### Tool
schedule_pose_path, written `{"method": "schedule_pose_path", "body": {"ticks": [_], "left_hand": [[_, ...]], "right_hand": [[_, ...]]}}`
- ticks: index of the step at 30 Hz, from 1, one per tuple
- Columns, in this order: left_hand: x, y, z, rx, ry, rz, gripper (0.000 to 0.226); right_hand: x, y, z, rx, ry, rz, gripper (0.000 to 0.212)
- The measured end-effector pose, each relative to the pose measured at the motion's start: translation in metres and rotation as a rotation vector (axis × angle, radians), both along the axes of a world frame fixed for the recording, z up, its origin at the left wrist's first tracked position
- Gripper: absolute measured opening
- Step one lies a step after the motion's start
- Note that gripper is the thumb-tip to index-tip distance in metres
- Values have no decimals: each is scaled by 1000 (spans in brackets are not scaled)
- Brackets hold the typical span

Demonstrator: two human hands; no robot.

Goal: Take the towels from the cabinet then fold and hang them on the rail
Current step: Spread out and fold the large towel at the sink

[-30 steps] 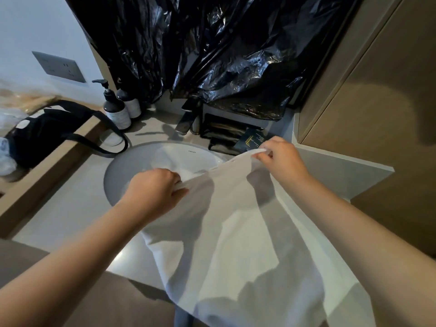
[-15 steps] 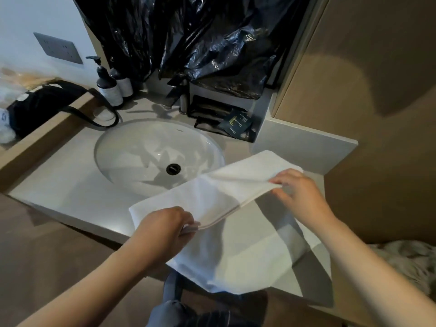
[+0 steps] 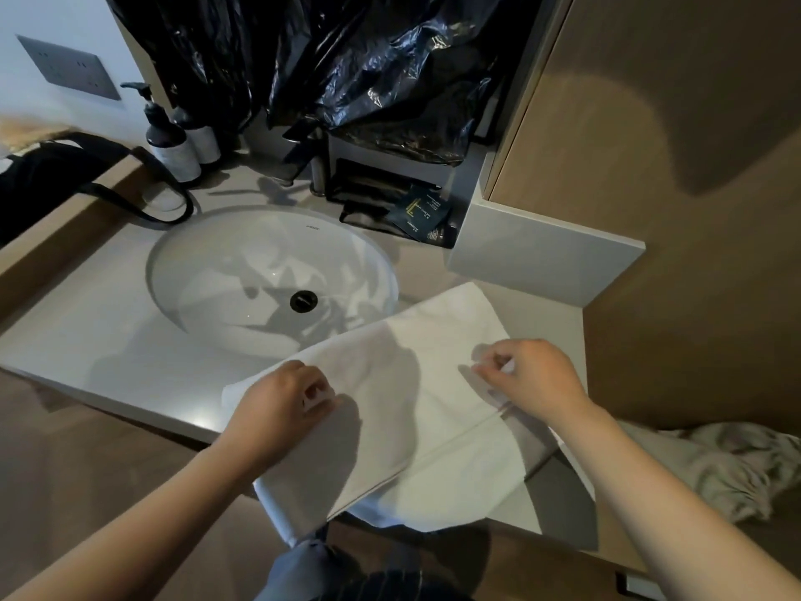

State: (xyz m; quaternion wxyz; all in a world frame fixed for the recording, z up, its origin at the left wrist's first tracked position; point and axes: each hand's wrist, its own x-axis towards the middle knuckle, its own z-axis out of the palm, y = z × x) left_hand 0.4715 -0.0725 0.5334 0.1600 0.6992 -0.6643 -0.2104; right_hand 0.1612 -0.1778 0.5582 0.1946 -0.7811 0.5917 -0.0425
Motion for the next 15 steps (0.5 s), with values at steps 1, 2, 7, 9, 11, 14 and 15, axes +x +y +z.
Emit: {"method": "schedule_pose_path", "body": {"ticks": [1, 2, 7, 9, 11, 14, 15], "left_hand": [[3, -6, 0, -36, -27, 2, 16], [5, -11, 1, -66, -59, -1, 18], [14, -35, -9, 96, -256, -29, 45], [15, -42, -12, 209, -276, -36, 45], [17, -50, -13, 243, -196, -30, 36], [16, -65, -12, 277, -137, -55, 33], [15, -71, -11, 280, -145, -74, 35]], "right_hand": [[8, -10, 0, -42, 8, 8, 23], [17, -19, -1, -59, 7, 28, 17], [66, -64, -20, 68, 131, 286, 53], [77, -77, -27, 112, 203, 310, 62], [78, -86, -31, 118, 284, 310, 65], [68, -88, -33, 58, 337, 241, 65], [62, -86, -33, 39, 341, 200, 66]]}}
